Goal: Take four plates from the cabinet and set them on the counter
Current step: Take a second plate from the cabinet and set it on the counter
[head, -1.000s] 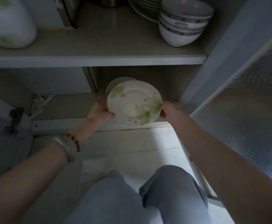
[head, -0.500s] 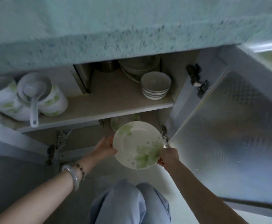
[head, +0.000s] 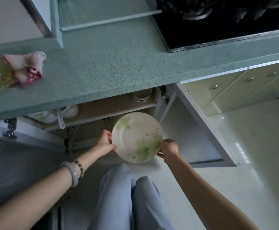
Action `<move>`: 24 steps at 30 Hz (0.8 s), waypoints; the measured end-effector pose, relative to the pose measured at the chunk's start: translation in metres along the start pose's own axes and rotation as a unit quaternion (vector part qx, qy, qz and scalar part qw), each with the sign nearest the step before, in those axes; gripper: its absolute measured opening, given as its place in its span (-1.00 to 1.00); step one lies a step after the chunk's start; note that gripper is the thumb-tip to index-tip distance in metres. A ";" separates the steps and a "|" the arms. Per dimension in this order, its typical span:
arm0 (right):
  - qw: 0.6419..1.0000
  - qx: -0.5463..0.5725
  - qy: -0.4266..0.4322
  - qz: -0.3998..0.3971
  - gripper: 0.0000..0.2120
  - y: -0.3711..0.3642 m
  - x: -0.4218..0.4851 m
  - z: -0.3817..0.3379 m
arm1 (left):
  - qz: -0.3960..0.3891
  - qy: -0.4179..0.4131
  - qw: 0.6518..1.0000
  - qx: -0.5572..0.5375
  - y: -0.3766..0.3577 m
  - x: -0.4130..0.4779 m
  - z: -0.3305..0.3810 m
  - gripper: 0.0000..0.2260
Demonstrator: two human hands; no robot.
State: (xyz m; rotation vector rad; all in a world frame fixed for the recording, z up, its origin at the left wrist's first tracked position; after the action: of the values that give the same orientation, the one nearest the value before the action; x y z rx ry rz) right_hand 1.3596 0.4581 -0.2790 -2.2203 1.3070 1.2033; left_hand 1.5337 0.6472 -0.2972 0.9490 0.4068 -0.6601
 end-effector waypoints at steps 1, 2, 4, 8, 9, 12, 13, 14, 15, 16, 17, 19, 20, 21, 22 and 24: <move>1.000 0.008 -0.001 0.007 -0.87 0.008 -0.019 -0.004 | 0.002 -0.006 1.000 -0.007 0.007 -0.019 0.007 -0.54; 1.000 0.015 0.002 0.011 -0.87 0.018 -0.037 -0.010 | 0.003 -0.013 1.000 -0.013 0.014 -0.037 0.014 -0.54; 1.000 0.020 0.005 0.020 -0.87 0.036 -0.067 -0.022 | 0.006 -0.024 1.000 -0.017 0.027 -0.073 0.027 -0.53; 0.999 0.010 0.029 0.018 -0.84 0.070 -0.130 -0.049 | 0.015 -0.036 0.999 -0.032 0.045 -0.141 0.052 -0.50; 0.999 0.003 0.033 0.018 -0.84 0.079 -0.144 -0.055 | 0.019 -0.036 0.998 -0.045 0.048 -0.155 0.058 -0.49; 0.999 0.010 0.048 0.011 -0.82 0.104 -0.175 -0.066 | 0.026 -0.054 0.995 -0.084 0.055 -0.192 0.074 -0.50; 0.998 0.014 0.052 0.011 -0.81 0.112 -0.183 -0.069 | 0.026 -0.066 0.993 -0.092 0.057 -0.202 0.080 -0.51; 0.998 0.022 0.055 0.010 -0.81 0.119 -0.190 -0.071 | 0.025 -0.078 0.992 -0.095 0.059 -0.211 0.086 -0.52; 0.998 0.029 0.059 0.010 -0.80 0.126 -0.196 -0.072 | 0.026 -0.086 0.991 -0.098 0.062 -0.218 0.092 -0.52; 0.997 0.041 0.067 0.011 -0.80 0.133 -0.203 -0.075 | 0.024 -0.093 0.990 -0.104 0.064 -0.224 0.099 -0.52; 0.996 0.049 0.074 0.015 -0.79 0.140 -0.209 -0.076 | 0.018 -0.098 0.988 -0.114 0.064 -0.229 0.104 -0.52; 0.993 0.075 0.088 0.027 -0.76 0.152 -0.221 -0.077 | -0.004 -0.111 0.984 -0.136 0.065 -0.236 0.119 -0.52; 0.991 0.087 0.096 0.037 -0.74 0.160 -0.226 -0.076 | -0.019 -0.112 0.982 -0.147 0.063 -0.237 0.125 -0.51; 0.989 0.093 0.106 0.047 -0.73 0.166 -0.229 -0.077 | -0.030 -0.114 0.979 -0.165 0.062 -0.238 0.133 -0.52; 0.988 0.094 0.111 0.054 -0.73 0.171 -0.231 -0.077 | -0.037 -0.114 0.975 -0.188 0.060 -0.239 0.137 -0.52; 0.982 0.124 0.121 0.073 -0.75 0.186 -0.235 -0.079 | -0.063 -0.129 0.965 -0.220 0.056 -0.239 0.157 -0.55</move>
State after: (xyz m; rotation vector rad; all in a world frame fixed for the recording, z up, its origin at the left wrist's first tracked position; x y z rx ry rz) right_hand 1.1908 0.4451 -0.0193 -2.1686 1.6396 0.7807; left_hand 1.4022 0.6180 -0.0394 0.4107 0.3621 -0.7595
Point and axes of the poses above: each hand's wrist, its own x-axis towards the middle knuckle, its own y-axis out of the back of the hand, z = x × y, the point moved 4 cm from there along x, towards the middle knuckle, and after that the axes turned 8 degrees about x, right-handed, at the moved point
